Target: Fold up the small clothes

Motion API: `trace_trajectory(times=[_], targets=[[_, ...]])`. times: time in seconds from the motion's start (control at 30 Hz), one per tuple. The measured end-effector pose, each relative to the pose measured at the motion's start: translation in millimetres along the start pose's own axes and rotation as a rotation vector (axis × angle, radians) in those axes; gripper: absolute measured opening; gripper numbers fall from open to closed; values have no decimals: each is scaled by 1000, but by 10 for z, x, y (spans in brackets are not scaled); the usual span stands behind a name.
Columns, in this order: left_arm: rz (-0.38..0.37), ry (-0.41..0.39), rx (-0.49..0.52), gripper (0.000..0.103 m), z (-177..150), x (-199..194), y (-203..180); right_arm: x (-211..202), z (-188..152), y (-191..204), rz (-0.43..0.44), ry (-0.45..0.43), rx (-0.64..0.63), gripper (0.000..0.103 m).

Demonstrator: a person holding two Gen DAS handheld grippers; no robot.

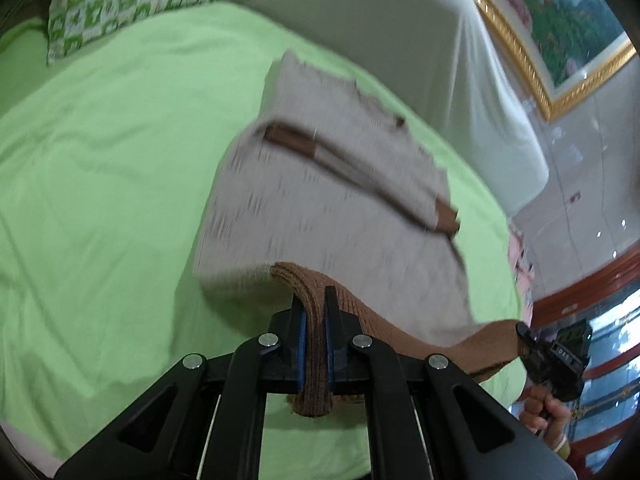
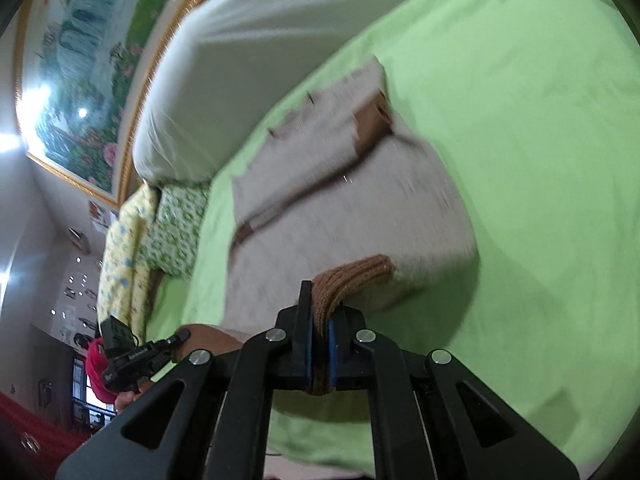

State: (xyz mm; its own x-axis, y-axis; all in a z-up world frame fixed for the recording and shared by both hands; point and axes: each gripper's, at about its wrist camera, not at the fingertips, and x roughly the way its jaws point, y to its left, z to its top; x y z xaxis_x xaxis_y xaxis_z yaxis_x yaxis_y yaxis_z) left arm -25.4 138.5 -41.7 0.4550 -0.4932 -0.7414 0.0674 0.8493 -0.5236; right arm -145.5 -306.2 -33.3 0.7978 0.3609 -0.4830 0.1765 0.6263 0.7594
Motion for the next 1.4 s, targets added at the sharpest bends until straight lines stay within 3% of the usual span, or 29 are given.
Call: trace_trajectory(times=[0.17,0.6,1.07,1.4], targets=[[-11,-79,-19,5,484,80,-99,179,381,125,28,-41,-37,7],[36,-154,-9,5,1561,712,-326,868,1542,210,35,-98,-89,7],[111,-130,-80,5,2637,1859,-214,1894,2595,-131,2,-70,-35,7],[198,-73,-90,6,2936,2609,-16,2573,2915,-423,-103,-3,-54,7]])
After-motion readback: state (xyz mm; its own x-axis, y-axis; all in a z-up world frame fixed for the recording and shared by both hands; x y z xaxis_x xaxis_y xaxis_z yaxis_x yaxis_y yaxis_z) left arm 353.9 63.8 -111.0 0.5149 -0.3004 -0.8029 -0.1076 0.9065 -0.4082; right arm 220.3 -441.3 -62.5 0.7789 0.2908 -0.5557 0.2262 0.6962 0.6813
